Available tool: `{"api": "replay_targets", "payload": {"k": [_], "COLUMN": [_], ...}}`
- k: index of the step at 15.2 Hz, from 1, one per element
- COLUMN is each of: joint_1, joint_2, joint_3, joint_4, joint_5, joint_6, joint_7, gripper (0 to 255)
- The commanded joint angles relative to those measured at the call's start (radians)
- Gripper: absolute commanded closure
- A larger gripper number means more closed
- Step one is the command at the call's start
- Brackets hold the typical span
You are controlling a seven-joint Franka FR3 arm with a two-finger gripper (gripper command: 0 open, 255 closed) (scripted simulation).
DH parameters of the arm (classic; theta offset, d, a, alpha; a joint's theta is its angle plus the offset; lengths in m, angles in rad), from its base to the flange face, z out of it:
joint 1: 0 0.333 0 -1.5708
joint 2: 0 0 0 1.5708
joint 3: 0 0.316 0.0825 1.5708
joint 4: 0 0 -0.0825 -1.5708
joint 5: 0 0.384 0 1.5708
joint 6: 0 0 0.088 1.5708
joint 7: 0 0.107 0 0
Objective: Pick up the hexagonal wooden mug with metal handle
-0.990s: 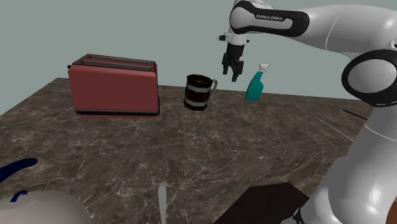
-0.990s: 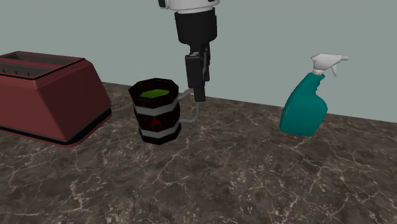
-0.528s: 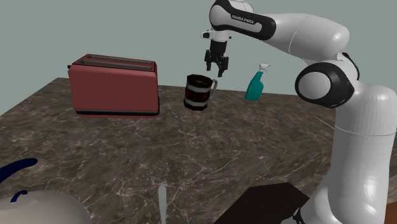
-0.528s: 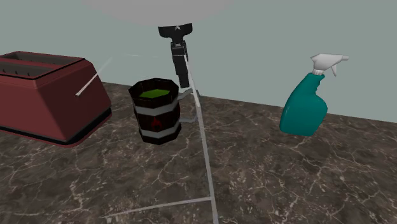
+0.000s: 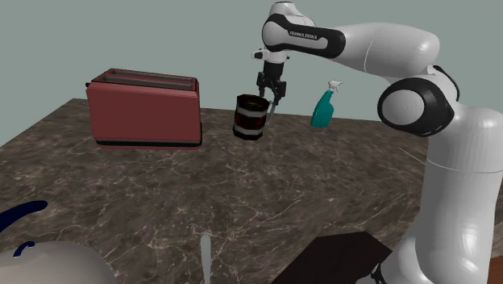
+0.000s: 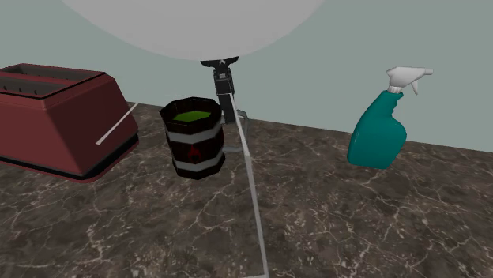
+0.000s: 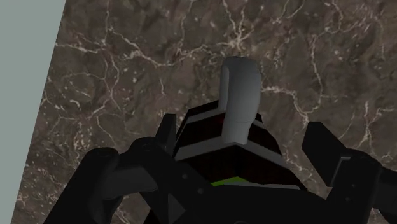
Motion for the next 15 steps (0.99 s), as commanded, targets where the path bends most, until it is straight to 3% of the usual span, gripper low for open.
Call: {"api": "replay_targets", "payload": {"k": [1, 10, 15], "joint_1": [0.001, 0.001, -0.007], "joint_2": [-0.004, -0.003, 0.027], "joint_3": [0.0, 0.0, 0.0], "joint_4": [-0.012, -0.011, 0.104], "joint_5": [-0.001, -0.001, 0.006], "joint_6": [0.009, 0.008, -0.076], "joint_7": [0.001, 0.001, -0.007], "gripper": [255, 255, 255]}}
